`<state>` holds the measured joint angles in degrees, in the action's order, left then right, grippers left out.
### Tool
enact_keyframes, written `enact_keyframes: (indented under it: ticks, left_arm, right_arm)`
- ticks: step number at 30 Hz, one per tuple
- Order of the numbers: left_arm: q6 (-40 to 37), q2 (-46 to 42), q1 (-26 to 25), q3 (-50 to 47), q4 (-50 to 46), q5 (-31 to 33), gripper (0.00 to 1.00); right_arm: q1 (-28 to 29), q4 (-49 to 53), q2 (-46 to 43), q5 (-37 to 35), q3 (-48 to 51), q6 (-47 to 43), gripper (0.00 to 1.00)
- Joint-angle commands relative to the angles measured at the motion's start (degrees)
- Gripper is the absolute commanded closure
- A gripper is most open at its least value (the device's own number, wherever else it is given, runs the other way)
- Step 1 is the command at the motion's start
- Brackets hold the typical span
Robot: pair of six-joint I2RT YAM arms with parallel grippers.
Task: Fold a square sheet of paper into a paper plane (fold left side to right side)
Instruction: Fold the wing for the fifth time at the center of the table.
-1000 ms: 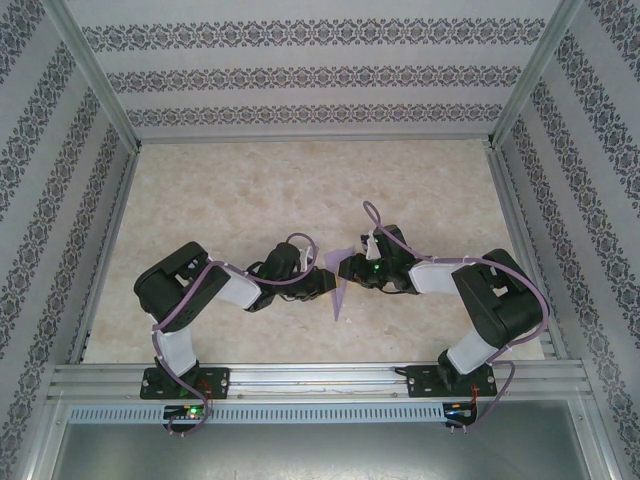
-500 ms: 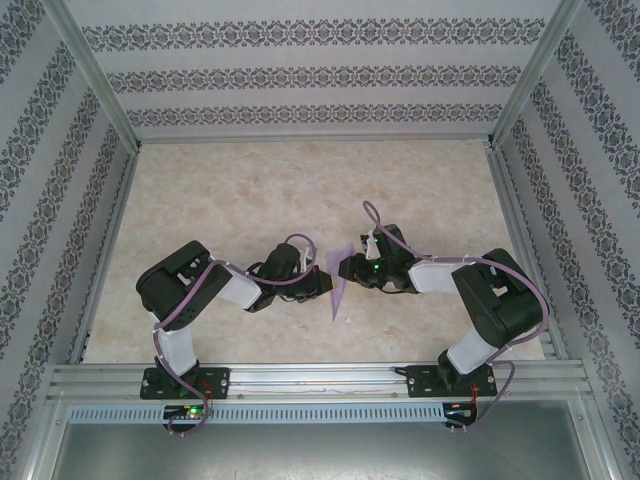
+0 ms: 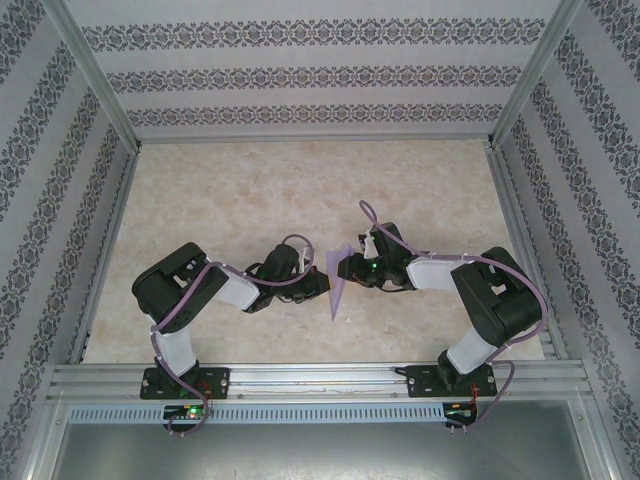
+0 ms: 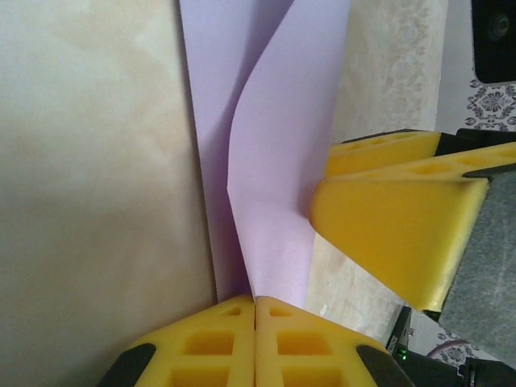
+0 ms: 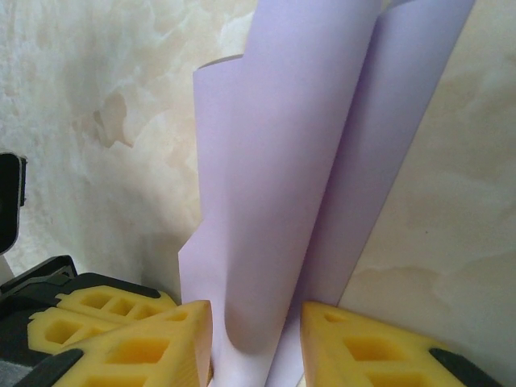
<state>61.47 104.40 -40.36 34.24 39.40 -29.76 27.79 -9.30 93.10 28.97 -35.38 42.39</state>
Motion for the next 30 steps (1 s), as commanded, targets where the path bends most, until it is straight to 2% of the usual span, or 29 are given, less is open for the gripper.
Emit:
enact_keyframes:
  ticks: [1, 7, 15, 30]
  left_arm:
    - [-2.76, -1.10, 1.03, -0.17, -3.68, 1.18, 0.94]
    - [-3.18, 0.83, 1.07, 0.81, -3.32, 0.49, 0.94]
    - [-5.47, 2.07, 1.07, 1.96, -8.67, 2.59, 0.95]
    - [-6.73, 4.05, 1.07, 3.44, -12.74, 4.45, 0.97]
  right_arm:
    - [1.91, 1.52, 4.19, -4.45, 0.15, -2.49, 0.64]
    - [2.00, 0.87, 3.91, -3.49, -0.12, -2.14, 0.64]
    - [1.83, 0.52, 1.15, -3.07, 0.04, -1.79, 0.64]
    - [1.38, 0.16, -1.60, -3.07, 0.57, -1.71, 0.66]
